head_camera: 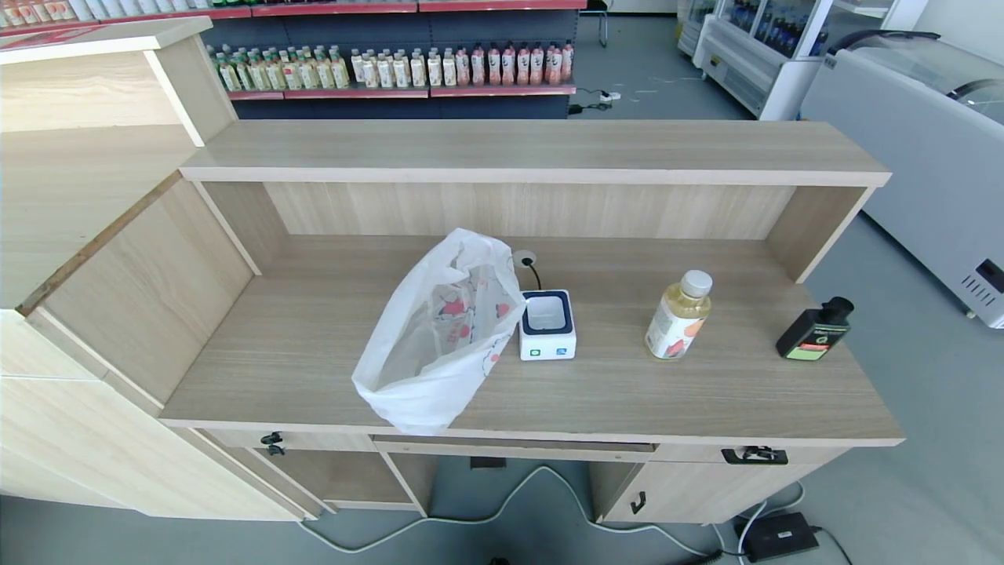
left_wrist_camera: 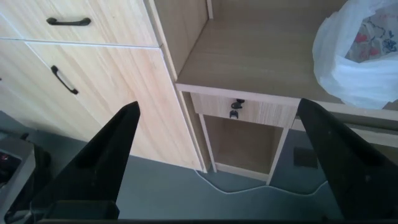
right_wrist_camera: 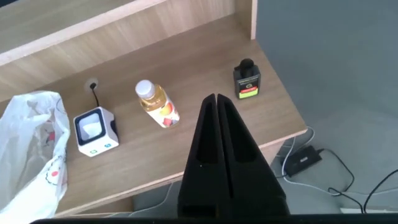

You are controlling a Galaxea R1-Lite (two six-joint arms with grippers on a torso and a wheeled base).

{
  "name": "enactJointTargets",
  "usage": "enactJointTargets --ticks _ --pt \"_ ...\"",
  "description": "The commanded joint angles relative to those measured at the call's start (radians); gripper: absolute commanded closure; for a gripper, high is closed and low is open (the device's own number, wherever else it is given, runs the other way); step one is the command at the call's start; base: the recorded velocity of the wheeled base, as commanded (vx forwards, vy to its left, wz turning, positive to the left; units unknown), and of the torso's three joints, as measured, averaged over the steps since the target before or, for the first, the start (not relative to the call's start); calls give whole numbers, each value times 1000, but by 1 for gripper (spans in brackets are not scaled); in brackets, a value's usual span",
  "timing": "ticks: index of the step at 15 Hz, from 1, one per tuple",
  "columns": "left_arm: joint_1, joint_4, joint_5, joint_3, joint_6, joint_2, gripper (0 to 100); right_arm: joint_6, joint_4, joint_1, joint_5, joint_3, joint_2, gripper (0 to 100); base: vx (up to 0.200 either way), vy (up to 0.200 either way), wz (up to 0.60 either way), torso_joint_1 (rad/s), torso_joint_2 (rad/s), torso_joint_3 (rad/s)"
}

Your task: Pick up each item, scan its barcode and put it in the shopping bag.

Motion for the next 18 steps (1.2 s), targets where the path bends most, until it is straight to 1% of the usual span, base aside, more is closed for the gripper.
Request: enactJointTargets --ticks 1,2,3,4,7,9,10,11,12,14,16,17,18 --pt "0 -1 0 0 0 0 0 -11 -116 37 6 137 146 100 0 0 0 0 0 0" --pt "0 -1 0 0 0 0 0 -11 -183 57 7 182 171 100 0 0 0 0 0 0" --pt "0 -1 0 0 0 0 0 -25 -291 83 12 280 221 0 0 0 0 0 0 0" --pt "-2 -1 0 0 0 0 0 -57 -364 97 14 341 264 0 0 0 0 0 0 0" --pt "-2 -1 0 0 0 0 0 -106 -518 114 24 459 343 0 0 0 0 0 0 0" --pt "0 -1 0 0 0 0 0 -185 -533 125 49 518 355 0 0 0 0 0 0 0" --pt "0 -1 0 0 -1 0 0 -186 -550 131 52 518 389 0 0 0 0 0 0 0" --pt "0 -1 0 0 -1 0 0 -183 -625 129 55 515 450 0 0 0 0 0 0 0" --pt "0 -1 0 0 0 0 0 -185 -742 129 72 524 502 0 0 0 0 0 0 0" --pt "0 -1 0 0 0 0 0 -194 -861 123 95 521 583 0 0 0 0 0 0 0" --pt "0 -1 0 0 -1 0 0 -197 -1016 118 110 521 725 0 0 0 0 0 0 0" --pt "0 -1 0 0 -1 0 0 -198 -1062 112 112 521 766 0 0 0 0 0 0 0" --pt "0 -1 0 0 -1 0 0 -223 -1157 103 115 513 860 0 0 0 0 0 0 0"
